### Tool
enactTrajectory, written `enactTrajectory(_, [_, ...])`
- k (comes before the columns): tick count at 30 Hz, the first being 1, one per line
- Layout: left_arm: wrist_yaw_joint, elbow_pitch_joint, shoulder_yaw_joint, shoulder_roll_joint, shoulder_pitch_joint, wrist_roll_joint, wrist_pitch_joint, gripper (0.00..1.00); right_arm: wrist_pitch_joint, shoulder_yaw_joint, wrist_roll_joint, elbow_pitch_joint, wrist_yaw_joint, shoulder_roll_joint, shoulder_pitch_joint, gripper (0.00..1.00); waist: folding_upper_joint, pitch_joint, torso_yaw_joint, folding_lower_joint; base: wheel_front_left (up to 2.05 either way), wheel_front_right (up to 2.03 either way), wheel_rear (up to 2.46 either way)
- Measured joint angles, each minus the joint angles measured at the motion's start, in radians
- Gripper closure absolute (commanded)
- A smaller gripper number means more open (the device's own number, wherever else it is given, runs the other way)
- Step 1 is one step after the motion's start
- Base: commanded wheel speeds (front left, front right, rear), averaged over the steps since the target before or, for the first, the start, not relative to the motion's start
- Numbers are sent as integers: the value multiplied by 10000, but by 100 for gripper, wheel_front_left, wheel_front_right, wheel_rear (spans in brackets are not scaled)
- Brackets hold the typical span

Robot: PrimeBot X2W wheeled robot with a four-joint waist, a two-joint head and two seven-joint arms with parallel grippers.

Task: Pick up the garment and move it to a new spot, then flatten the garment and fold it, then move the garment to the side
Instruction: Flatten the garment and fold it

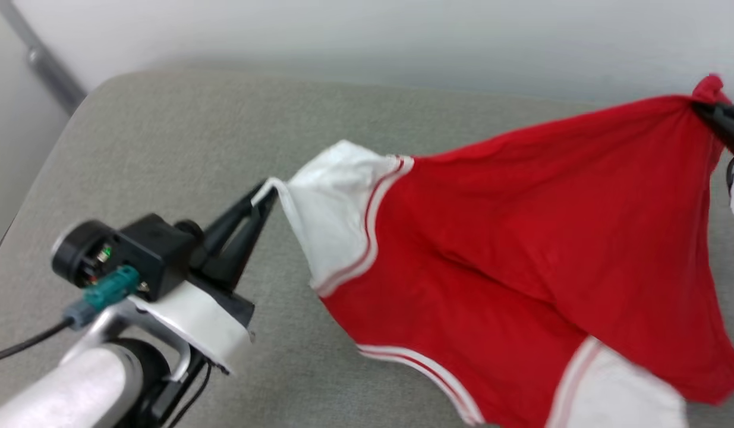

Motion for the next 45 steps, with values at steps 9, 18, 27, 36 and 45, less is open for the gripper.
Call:
enactTrajectory(9, [397,-351,788,178,-999,253,86,100,-953,-316,347,-1651,0,-518,560,100,0,-775,-890,-1,0,0,0])
enactTrajectory(18, [809,-458,1691,571,-2172,470,374,100,-1812,-1120,230,-2901,0,-334,575,100,0,-958,-1693,-1,0,0,0])
enactTrajectory(27, [606,-349,2343,537,-4711,1030,598,100,-2330,-1609,63,-3440,0,15,-367,100,0,-330,-2094,-1,0,0,0])
enactTrajectory(36, [-454,1189,2489,194,-7580,1139,859,100,-2577,-1603,-272,-2976,0,255,-2416,100,0,859,-2399,-1,0,0,0])
enactTrajectory(45, [-2000,3927,2222,-550,-10854,1570,430,100,-3076,-1118,-802,-1306,0,802,-5548,100,0,2734,-2560,0,0,0,0])
